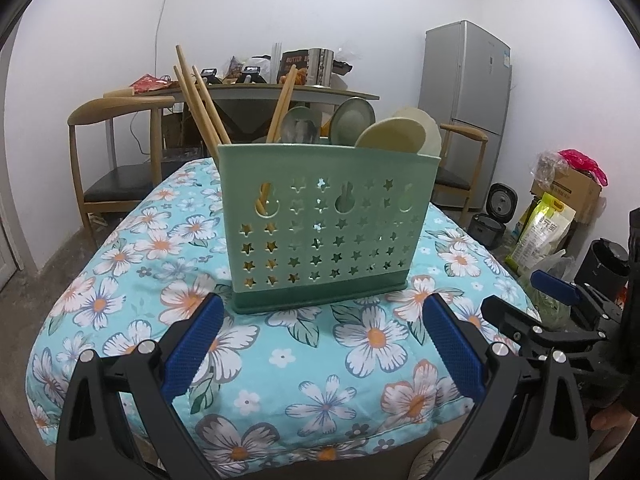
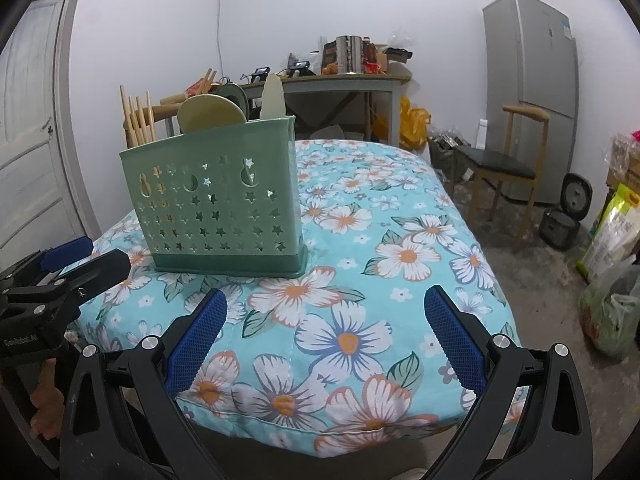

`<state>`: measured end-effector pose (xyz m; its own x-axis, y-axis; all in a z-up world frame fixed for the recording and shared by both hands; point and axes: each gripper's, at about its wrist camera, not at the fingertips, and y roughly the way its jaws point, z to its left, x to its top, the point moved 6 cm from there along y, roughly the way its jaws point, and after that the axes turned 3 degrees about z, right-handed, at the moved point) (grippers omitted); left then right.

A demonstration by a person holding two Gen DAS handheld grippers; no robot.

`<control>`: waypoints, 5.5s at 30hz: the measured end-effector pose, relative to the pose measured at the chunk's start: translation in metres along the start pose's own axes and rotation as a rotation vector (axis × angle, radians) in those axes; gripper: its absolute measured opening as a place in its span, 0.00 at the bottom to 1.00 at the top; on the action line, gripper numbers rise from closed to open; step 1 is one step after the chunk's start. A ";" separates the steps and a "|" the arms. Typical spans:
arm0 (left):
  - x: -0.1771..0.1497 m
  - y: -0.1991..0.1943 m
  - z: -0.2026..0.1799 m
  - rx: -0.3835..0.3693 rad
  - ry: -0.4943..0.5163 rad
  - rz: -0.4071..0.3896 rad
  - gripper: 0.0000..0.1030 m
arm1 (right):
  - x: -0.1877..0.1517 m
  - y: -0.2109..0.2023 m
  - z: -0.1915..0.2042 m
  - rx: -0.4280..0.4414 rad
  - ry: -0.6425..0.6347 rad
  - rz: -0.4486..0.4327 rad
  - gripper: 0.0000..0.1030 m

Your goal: Organize utensils

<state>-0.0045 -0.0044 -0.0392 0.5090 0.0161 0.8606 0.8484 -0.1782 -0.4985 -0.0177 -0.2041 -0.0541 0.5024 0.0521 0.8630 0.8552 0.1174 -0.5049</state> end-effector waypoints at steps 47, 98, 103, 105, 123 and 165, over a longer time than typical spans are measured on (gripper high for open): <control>-0.004 0.004 -0.007 0.043 0.045 -0.005 0.95 | 0.001 0.004 -0.007 -0.003 0.057 0.022 0.92; -0.007 0.010 0.000 0.067 0.001 0.012 0.95 | -0.002 0.000 -0.003 -0.003 0.026 0.010 0.92; -0.007 0.009 0.000 0.069 0.006 0.010 0.95 | -0.003 0.000 -0.003 -0.003 0.024 0.013 0.92; -0.007 0.009 -0.001 0.068 0.009 0.010 0.95 | -0.003 0.000 -0.002 -0.002 0.023 0.014 0.92; -0.009 0.011 -0.004 0.063 0.013 0.014 0.95 | -0.003 0.000 -0.002 -0.004 0.023 0.012 0.92; -0.009 0.011 -0.002 0.058 0.009 0.020 0.95 | -0.003 0.001 -0.003 0.000 0.026 0.020 0.92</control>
<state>0.0003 -0.0088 -0.0519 0.5247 0.0045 0.8513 0.8453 -0.1211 -0.5204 -0.0183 -0.2070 -0.0572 0.5229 0.0285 0.8519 0.8448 0.1163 -0.5224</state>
